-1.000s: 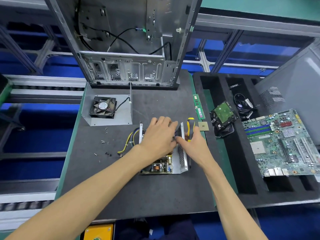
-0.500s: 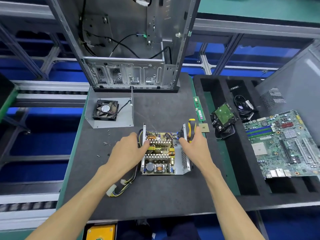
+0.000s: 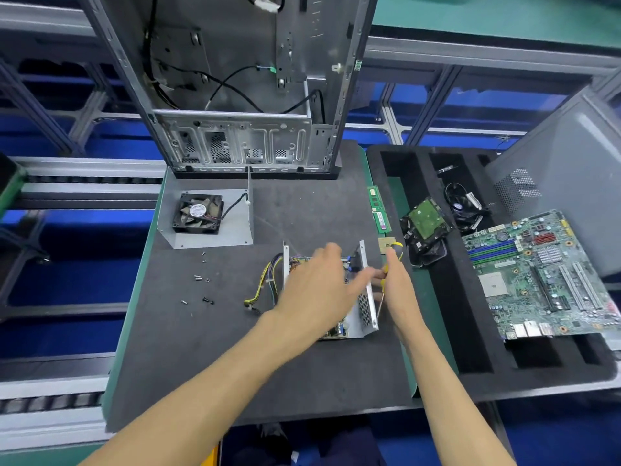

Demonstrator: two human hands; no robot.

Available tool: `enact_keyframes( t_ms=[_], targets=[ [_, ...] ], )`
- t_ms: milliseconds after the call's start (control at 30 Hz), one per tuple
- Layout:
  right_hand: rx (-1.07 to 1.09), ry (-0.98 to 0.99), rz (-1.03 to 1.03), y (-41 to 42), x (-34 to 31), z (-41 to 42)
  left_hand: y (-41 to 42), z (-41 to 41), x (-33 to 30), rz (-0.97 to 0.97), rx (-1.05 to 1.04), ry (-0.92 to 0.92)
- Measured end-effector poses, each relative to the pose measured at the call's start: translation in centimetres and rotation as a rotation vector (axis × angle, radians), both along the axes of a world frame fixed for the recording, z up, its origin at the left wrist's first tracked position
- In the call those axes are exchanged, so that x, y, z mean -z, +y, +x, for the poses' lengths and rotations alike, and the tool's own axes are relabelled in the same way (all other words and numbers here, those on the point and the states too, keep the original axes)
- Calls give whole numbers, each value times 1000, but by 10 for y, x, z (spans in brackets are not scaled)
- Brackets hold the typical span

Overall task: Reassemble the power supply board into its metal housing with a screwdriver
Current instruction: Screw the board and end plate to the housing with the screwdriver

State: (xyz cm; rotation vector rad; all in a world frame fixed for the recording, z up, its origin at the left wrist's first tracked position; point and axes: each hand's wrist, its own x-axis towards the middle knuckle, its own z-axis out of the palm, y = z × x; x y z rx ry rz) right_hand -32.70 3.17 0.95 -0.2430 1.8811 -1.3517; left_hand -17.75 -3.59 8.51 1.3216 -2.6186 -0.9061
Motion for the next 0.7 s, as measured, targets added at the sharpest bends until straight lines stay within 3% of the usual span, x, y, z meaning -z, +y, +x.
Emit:
enact_keyframes(
  t_ms=[100,267,700],
  targets=[
    [77,-62,-8,3,3,2,3,-42,9,82,56,-114],
    [148,-147,-60,9,5,0,0,-68,13,-16,117,-147],
    [129,-166,-121,11,4,6,-13,-57,-1,316,-123,79]
  ],
)
